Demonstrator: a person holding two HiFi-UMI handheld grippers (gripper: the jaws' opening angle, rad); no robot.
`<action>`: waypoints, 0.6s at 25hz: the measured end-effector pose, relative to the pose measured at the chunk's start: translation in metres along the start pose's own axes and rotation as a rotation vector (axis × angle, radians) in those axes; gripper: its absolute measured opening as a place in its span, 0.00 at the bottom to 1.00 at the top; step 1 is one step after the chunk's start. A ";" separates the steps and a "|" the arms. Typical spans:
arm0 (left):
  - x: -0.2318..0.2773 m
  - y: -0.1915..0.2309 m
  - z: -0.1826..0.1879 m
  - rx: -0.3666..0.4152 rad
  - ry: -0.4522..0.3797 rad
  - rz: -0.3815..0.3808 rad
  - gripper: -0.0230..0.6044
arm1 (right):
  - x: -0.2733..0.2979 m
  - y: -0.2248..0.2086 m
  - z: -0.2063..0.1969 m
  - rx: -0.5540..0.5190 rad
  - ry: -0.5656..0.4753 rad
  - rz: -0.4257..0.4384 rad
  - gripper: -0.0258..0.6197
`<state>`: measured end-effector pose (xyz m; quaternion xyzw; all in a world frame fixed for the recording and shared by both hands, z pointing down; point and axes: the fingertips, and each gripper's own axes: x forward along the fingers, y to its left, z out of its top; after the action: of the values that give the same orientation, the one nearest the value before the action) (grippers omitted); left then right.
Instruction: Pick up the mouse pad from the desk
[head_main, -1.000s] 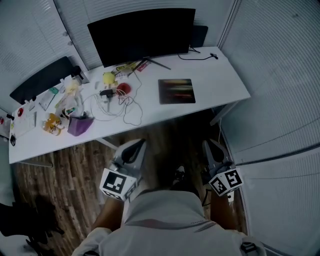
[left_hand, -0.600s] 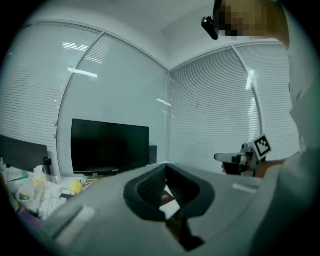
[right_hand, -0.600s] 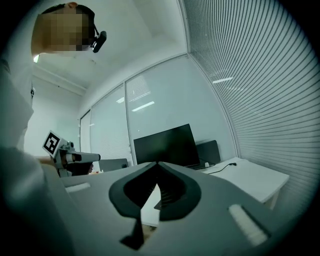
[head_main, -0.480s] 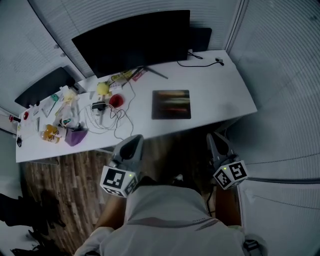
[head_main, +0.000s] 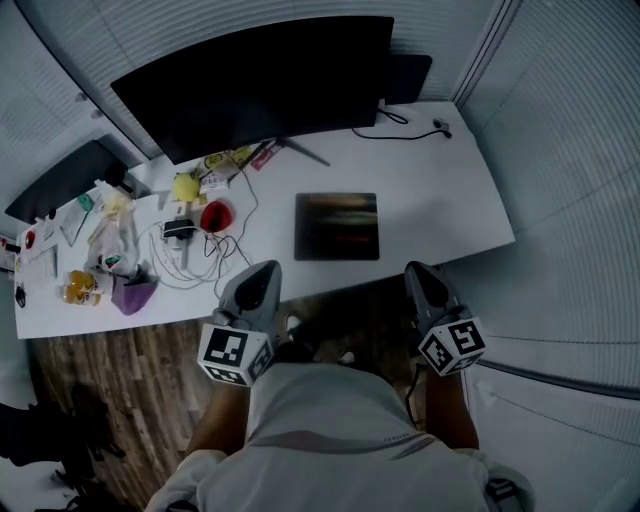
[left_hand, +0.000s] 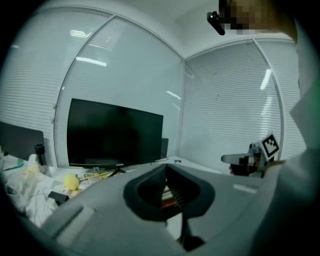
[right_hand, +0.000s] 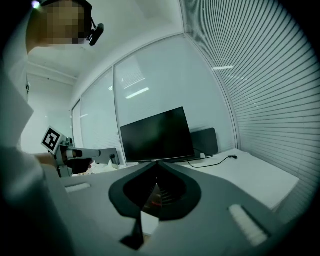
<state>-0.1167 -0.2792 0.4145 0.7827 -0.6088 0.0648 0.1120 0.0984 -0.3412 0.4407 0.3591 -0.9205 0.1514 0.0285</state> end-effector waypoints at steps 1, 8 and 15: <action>0.010 0.013 -0.001 -0.001 0.009 0.000 0.04 | 0.015 -0.001 0.000 0.000 0.016 -0.010 0.05; 0.073 0.090 -0.017 -0.029 0.084 -0.063 0.04 | 0.112 -0.012 0.001 -0.013 0.090 -0.090 0.05; 0.124 0.118 -0.048 -0.066 0.182 -0.059 0.04 | 0.170 -0.047 -0.039 -0.010 0.252 -0.163 0.05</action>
<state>-0.1979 -0.4105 0.5014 0.7869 -0.5748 0.1123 0.1944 0.0016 -0.4734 0.5171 0.4106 -0.8782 0.1879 0.1580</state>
